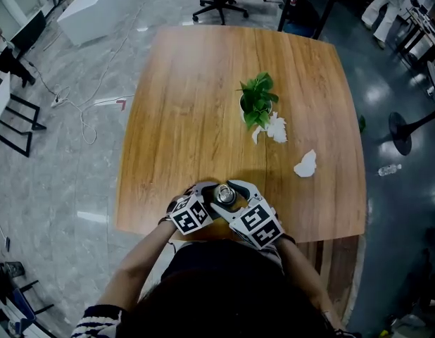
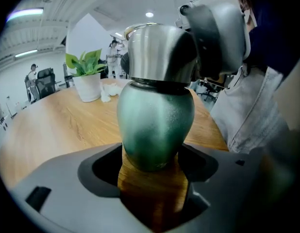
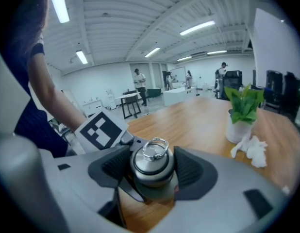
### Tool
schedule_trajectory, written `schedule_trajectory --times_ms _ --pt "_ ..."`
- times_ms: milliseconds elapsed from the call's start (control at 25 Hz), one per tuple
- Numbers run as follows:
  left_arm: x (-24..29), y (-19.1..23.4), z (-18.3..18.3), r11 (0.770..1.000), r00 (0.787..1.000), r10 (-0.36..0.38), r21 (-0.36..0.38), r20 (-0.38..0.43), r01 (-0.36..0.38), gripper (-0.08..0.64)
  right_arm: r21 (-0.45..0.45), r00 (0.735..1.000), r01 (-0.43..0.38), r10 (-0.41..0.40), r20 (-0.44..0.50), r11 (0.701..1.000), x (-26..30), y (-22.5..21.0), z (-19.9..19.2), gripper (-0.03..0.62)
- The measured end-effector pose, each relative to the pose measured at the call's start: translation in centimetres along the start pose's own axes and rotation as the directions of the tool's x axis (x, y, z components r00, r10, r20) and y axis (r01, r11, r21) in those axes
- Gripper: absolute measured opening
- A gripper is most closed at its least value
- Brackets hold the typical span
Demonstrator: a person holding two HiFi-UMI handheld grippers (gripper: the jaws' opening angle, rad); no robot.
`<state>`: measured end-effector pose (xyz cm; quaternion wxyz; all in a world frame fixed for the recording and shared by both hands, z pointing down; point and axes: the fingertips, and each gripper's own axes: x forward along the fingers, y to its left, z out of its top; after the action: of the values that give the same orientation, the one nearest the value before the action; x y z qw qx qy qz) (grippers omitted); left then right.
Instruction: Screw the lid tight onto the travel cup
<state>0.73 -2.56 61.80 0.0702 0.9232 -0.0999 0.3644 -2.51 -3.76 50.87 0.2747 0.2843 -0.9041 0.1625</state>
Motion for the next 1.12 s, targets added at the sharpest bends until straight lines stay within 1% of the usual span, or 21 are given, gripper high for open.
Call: schedule_trajectory --times_ms 80,160,240,280,360,440,520,560,600,640,680,760,840,920,960,1000,1040,1120 --pt "-0.1 -0.2 0.3 1.0 1.0 -0.016 0.016 0.017 0.016 0.35 -0.088 0.998 -0.052 0.049 -0.043 0.995 -0.3 0.4 -0.4 0.268" --pt "-0.2 -0.2 0.7 0.998 0.999 -0.024 0.054 0.024 0.023 0.35 -0.18 0.994 -0.087 0.074 -0.079 0.98 -0.5 0.6 -0.6 0.267" --pt "-0.1 -0.2 0.9 0.996 0.999 -0.035 0.079 0.016 0.034 0.351 -0.219 0.993 -0.095 0.078 -0.083 0.971 -0.6 0.4 -0.7 0.267" --pt "0.0 -0.3 0.9 0.996 0.999 -0.041 0.081 0.015 0.04 0.353 -0.212 0.994 -0.093 0.08 -0.072 0.973 -0.6 0.3 -0.6 0.267" --pt "0.1 -0.2 1.0 0.997 0.999 -0.03 0.068 0.021 0.029 0.353 -0.152 0.998 -0.065 0.061 -0.032 0.986 -0.6 0.0 -0.5 0.267" --pt "0.0 0.0 1.1 0.999 0.999 0.03 0.025 0.037 -0.03 0.354 -0.065 1.0 0.017 -0.016 0.017 0.998 -0.7 -0.4 -0.3 0.267" --pt "0.0 0.1 1.1 0.993 0.992 0.116 -0.038 0.052 -0.114 0.354 0.013 0.991 0.122 -0.123 0.053 0.992 -0.8 -0.7 -0.2 0.267" --pt "0.0 0.2 1.1 0.987 0.987 0.153 -0.065 0.056 -0.15 0.353 0.036 0.985 0.161 -0.163 0.059 0.986 -0.8 -0.8 -0.3 0.267" --pt "0.0 0.3 1.1 0.981 0.982 0.179 -0.085 0.057 -0.174 0.353 0.041 0.982 0.179 -0.181 0.056 0.983 -0.8 -0.8 -0.3 0.267" --pt "0.0 0.3 1.0 0.978 0.98 0.189 -0.096 0.057 -0.183 0.353 0.029 0.984 0.171 -0.172 0.043 0.985 -0.7 -0.7 -0.5 0.267" --pt "0.1 0.3 0.9 0.98 0.982 0.181 -0.096 0.055 -0.175 0.353 0.003 0.99 0.14 -0.14 0.02 0.99 -0.6 -0.6 -0.8 0.267" --pt "0.2 0.1 0.8 0.991 0.992 0.121 -0.061 0.046 -0.118 0.353 -0.075 0.998 0.036 -0.039 -0.042 0.997 -0.6 -0.2 -1.4 0.268" --pt "0.3 -0.3 0.7 0.999 0.999 0.03 0.015 0.029 -0.031 0.354 -0.15 0.994 -0.066 0.052 -0.093 0.987 -1.0 0.1 -1.7 0.268" --pt "0.4 -0.6 0.8 0.995 0.999 -0.046 0.087 0.005 0.045 0.353 -0.206 0.99 -0.114 0.093 -0.109 0.972 -1.1 0.2 -1.6 0.267" --pt "0.4 -0.6 0.9 0.992 0.998 -0.066 0.106 -0.006 0.066 0.353 -0.224 0.99 -0.118 0.096 -0.104 0.967 -1.1 0.1 -1.4 0.267" --pt "0.3 -0.6 0.9 0.991 0.997 -0.071 0.109 -0.012 0.072 0.354 -0.23 0.992 -0.111 0.092 -0.091 0.967 -1.0 0.1 -1.2 0.267" --pt "0.3 -0.5 1.0 0.994 0.998 -0.058 0.094 -0.012 0.059 0.354 -0.219 0.994 -0.092 0.078 -0.073 0.971 -0.9 0.1 -1.1 0.267" --pt "0.3 -0.2 1.1 1.0 1.0 0.015 0.021 0.002 -0.015 0.356 -0.158 1.0 -0.012 0.009 -0.024 0.987 -0.9 -0.3 -0.8 0.267"
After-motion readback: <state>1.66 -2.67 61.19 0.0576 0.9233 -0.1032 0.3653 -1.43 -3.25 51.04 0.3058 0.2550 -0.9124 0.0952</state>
